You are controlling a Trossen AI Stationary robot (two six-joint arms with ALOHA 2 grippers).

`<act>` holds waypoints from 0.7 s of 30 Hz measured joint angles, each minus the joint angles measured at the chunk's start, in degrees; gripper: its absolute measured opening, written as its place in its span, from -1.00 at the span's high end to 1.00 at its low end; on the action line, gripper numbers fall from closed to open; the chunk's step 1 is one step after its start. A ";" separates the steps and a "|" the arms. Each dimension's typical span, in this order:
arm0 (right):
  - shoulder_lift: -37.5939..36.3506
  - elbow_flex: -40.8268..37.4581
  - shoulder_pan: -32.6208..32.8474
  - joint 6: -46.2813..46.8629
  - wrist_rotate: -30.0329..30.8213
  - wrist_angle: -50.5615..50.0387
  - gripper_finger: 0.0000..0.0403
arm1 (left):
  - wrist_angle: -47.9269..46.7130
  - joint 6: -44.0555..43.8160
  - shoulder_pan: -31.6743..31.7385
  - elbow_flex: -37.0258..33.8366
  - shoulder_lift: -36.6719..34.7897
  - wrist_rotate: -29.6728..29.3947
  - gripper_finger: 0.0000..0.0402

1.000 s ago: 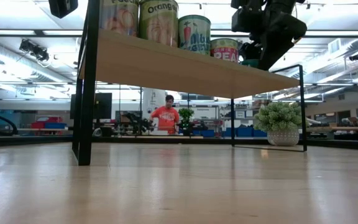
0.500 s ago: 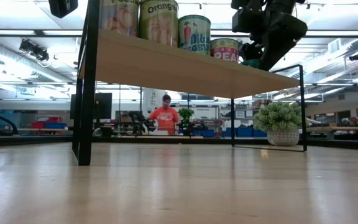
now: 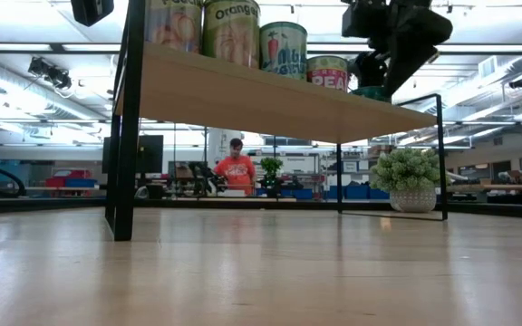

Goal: Pick and place cans onto a shelf
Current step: Put the blue tuna can on the shelf

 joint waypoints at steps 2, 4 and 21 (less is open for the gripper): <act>0.04 0.45 0.00 0.00 0.00 0.05 -0.94 | -0.09 0.02 0.00 0.00 0.00 0.02 0.61; 0.04 1.02 0.00 0.02 0.00 -0.06 -0.94 | -0.06 0.02 0.00 0.01 0.00 0.01 0.61; -0.05 4.74 -0.11 -1.20 3.09 -7.84 -0.94 | -0.24 0.09 -0.02 0.00 -0.02 0.02 0.61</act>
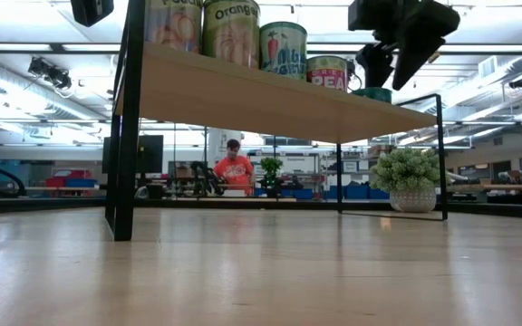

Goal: Pick and place cans onto a shelf
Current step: Put the blue tuna can on the shelf, then adjust the cans on the shelf

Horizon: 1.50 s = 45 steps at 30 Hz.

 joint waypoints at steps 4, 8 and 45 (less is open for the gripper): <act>-0.22 0.00 -0.01 0.01 0.26 -2.25 -0.94 | -0.02 0.02 0.02 0.01 0.02 0.00 0.61; -0.22 -0.74 -0.31 -0.09 -1.49 -3.06 -0.94 | -0.04 0.09 0.02 0.02 0.02 0.00 0.61; -2.07 -1.95 4.42 6.19 -2.42 -0.71 -0.72 | -0.11 -0.41 0.00 0.02 0.00 0.40 0.61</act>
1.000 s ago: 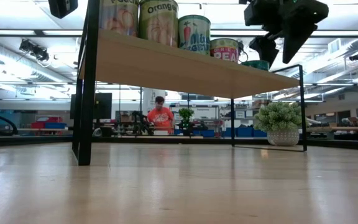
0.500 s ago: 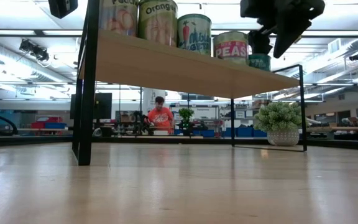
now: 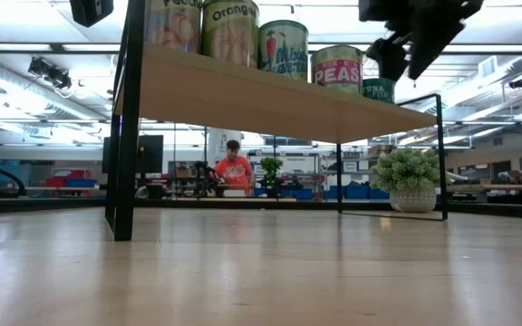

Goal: Pick and place cans onto a shelf
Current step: Adjust the cans on the shelf

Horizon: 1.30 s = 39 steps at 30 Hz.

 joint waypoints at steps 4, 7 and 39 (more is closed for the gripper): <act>-0.66 0.00 4.62 4.04 0.74 -0.76 -0.72 | 0.00 -0.76 0.00 -0.01 0.01 1.95 0.61; -0.90 0.00 9.09 6.80 2.83 0.07 -0.72 | 0.00 -0.77 0.00 0.00 0.00 2.51 0.61; 5.82 0.02 24.40 16.26 8.53 14.18 -0.72 | 0.03 14.30 -0.11 7.10 -0.22 2.35 0.69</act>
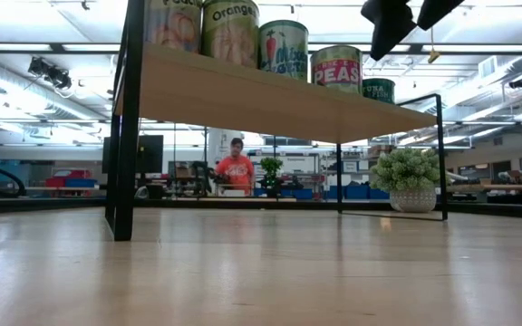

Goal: Pick and place cans onto a shelf
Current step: Adjust the cans on the shelf

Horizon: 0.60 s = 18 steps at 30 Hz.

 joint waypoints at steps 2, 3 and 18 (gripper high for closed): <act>0.54 0.00 -0.40 -0.03 -0.25 0.27 -0.72 | -0.08 0.88 0.00 0.74 0.00 -0.02 0.69; 0.76 0.00 -0.54 -0.13 -0.29 0.41 -0.72 | -0.03 1.09 0.00 1.03 0.00 -0.04 0.69; 4.58 -0.02 -3.78 -4.98 0.89 2.76 -0.72 | 0.33 -0.39 0.00 1.93 0.00 0.04 0.69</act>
